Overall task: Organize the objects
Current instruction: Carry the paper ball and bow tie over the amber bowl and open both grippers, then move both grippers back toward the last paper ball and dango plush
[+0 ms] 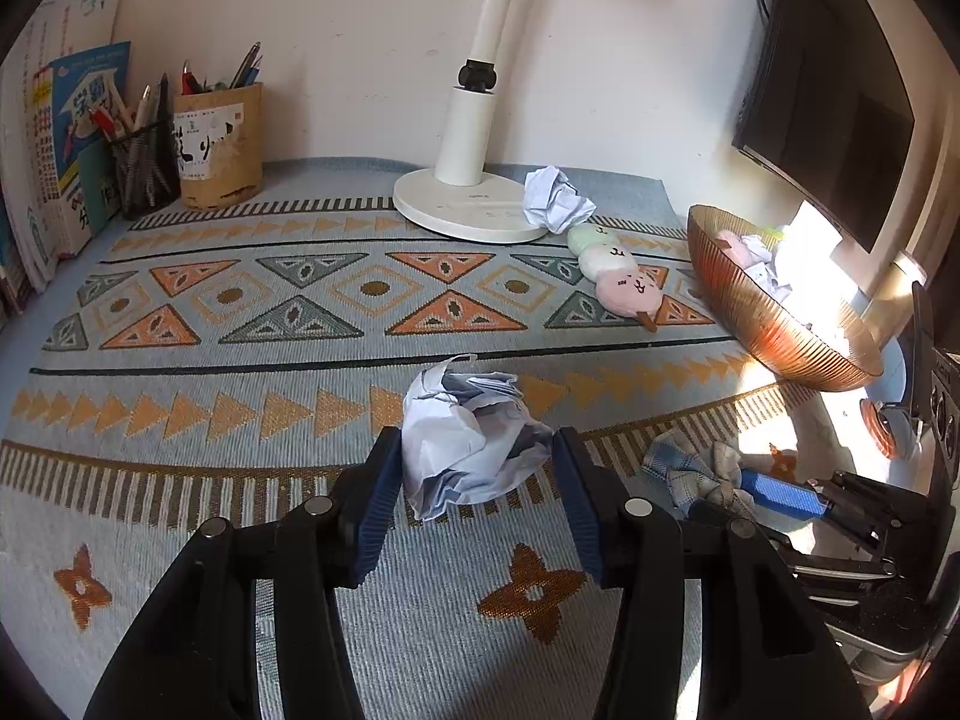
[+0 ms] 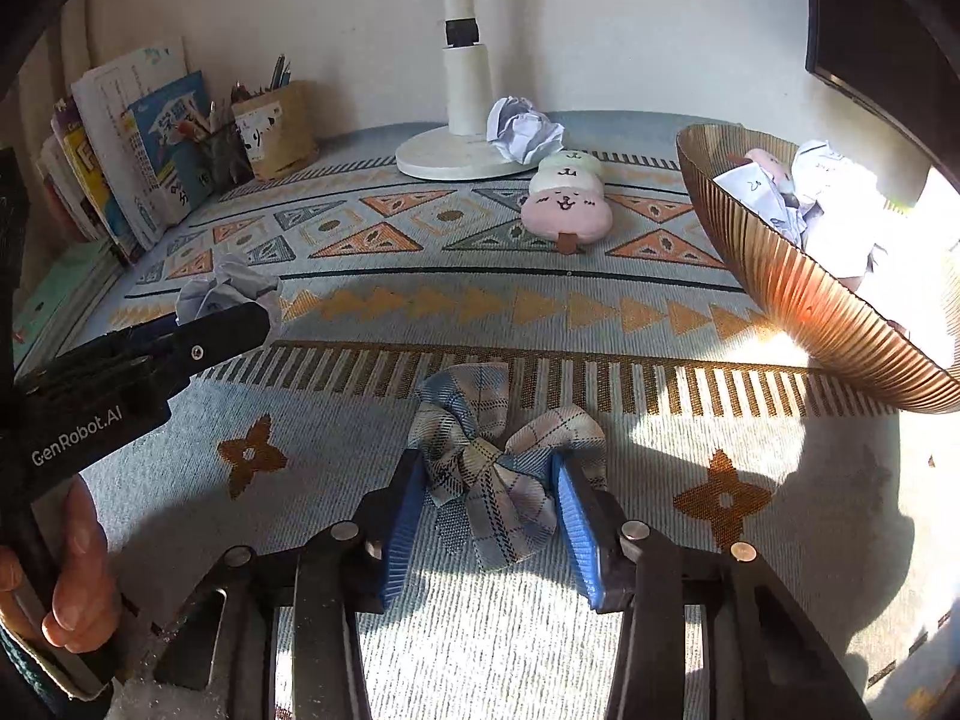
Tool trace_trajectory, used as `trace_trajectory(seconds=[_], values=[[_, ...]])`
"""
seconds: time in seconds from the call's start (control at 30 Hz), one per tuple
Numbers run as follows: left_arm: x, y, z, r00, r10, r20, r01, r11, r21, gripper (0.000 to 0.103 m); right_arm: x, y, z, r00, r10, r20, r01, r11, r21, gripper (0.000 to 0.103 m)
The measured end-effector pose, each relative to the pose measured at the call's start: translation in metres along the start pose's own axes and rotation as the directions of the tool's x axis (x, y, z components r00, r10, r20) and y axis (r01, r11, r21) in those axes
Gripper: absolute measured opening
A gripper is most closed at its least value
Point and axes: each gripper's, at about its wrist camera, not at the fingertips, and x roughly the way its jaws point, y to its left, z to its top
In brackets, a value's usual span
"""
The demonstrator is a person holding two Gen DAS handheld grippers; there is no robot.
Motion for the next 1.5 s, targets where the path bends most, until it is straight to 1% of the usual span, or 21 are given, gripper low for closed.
trace_trajectory(seconds=[0.1,0.17,0.23,0.3,0.37,0.43,0.5,0.57,0.7,0.83,0.9,0.97,1.0,1.03,1.07,1.1,1.13,1.2,1.3,1.4,1.5], values=[[0.001,-0.010,0.004,1.000,0.001,-0.012,-0.001,0.999,0.040,0.048,-0.015,-0.007,0.001,0.998,0.046,0.035,-0.046,0.999,0.007,0.032],[0.000,-0.022,0.014,0.999,-0.041,-0.009,0.041,0.998,0.054,0.048,-0.035,-0.022,0.011,0.994,0.072,0.078,-0.076,0.996,0.048,0.032],[-0.004,-0.042,0.033,0.996,-0.090,0.019,0.088,0.992,0.085,0.048,-0.062,-0.044,0.027,0.986,0.064,0.154,-0.079,0.992,0.094,0.032],[-0.006,-0.068,0.055,0.990,-0.130,0.046,0.122,0.982,0.145,0.048,-0.090,-0.072,0.047,0.972,0.021,0.233,-0.054,0.989,0.138,0.032],[-0.002,-0.096,0.077,0.985,-0.162,0.064,0.146,0.967,0.207,0.048,-0.112,-0.102,0.065,0.950,-0.071,0.303,0.013,0.982,0.187,0.032],[0.009,-0.122,0.098,0.979,-0.194,0.070,0.171,0.954,0.248,0.049,-0.125,-0.133,0.080,0.928,-0.157,0.339,0.072,0.966,0.249,0.032],[0.025,-0.144,0.116,0.976,-0.207,0.068,0.182,0.947,0.264,0.049,-0.129,-0.164,0.093,0.916,-0.209,0.342,0.096,0.942,0.321,0.032],[0.043,-0.162,0.130,0.970,-0.235,0.053,0.214,0.941,0.261,0.049,-0.126,-0.190,0.105,0.911,-0.247,0.331,0.115,0.922,0.370,0.032],[0.077,-0.191,0.141,0.968,-0.250,0.024,0.234,0.934,0.269,0.049,-0.109,-0.232,0.120,0.913,-0.287,0.291,0.138,0.886,0.442,0.032],[0.103,-0.208,0.142,0.968,-0.252,-0.011,0.245,0.927,0.285,0.049,-0.094,-0.258,0.128,0.916,-0.300,0.265,0.143,0.864,0.483,0.032],[0.112,-0.212,0.143,0.968,-0.250,-0.022,0.246,0.927,0.282,0.049,-0.085,-0.265,0.132,0.922,-0.298,0.246,0.149,0.862,0.485,0.033],[0.119,-0.212,0.143,0.966,-0.257,-0.035,0.257,0.929,0.267,0.054,-0.077,-0.272,0.135,0.925,-0.301,0.230,0.152,0.852,0.501,0.034],[0.121,-0.211,0.144,0.962,-0.271,-0.043,0.273,0.928,0.254,0.057,-0.073,-0.277,0.135,0.928,-0.294,0.227,0.145,0.850,0.507,0.040],[0.123,-0.208,0.145,0.956,-0.287,-0.050,0.291,0.927,0.236,0.075,-0.069,-0.280,0.135,0.933,-0.282,0.222,0.135,0.848,0.512,0.042],[0.123,-0.205,0.145,0.954,-0.296,-0.046,0.299,0.929,0.218,0.096,-0.065,-0.282,0.134,0.939,-0.270,0.212,0.125,0.846,0.519,0.045],[0.122,-0.201,0.144,0.953,-0.301,-0.031,0.301,0.932,0.200,0.102,-0.064,-0.284,0.132,0.944,-0.255,0.209,0.111,0.842,0.529,0.047],[0.119,-0.196,0.143,0.952,-0.305,-0.019,0.304,0.935,0.185,0.102,-0.064,-0.286,0.129,0.946,-0.243,0.215,0.093,0.839,0.536,0.047],[0.115,-0.190,0.143,0.950,-0.312,-0.029,0.312,0.935,0.166,0.102,-0.065,-0.286,0.123,0.947,-0.237,0.215,0.084,0.833,0.547,0.047],[0.102,-0.179,0.139,0.955,-0.296,-0.014,0.295,0.942,0.158,0.102,-0.070,-0.280,0.117,0.948,-0.229,0.219,0.075,0.834,0.547,0.047],[0.083,-0.164,0.134,0.972,-0.235,0.028,0.229,0.963,0.141,0.102,-0.079,-0.268,0.115,0.947,-0.220,0.232,0.063,0.840,0.539,0.047],[0.058,-0.147,0.125,0.985,-0.158,0.073,0.148,0.981,0.127,0.102,-0.090,-0.247,0.113,0.948,-0.184,0.260,0.026,0.858,0.514,0.047]])
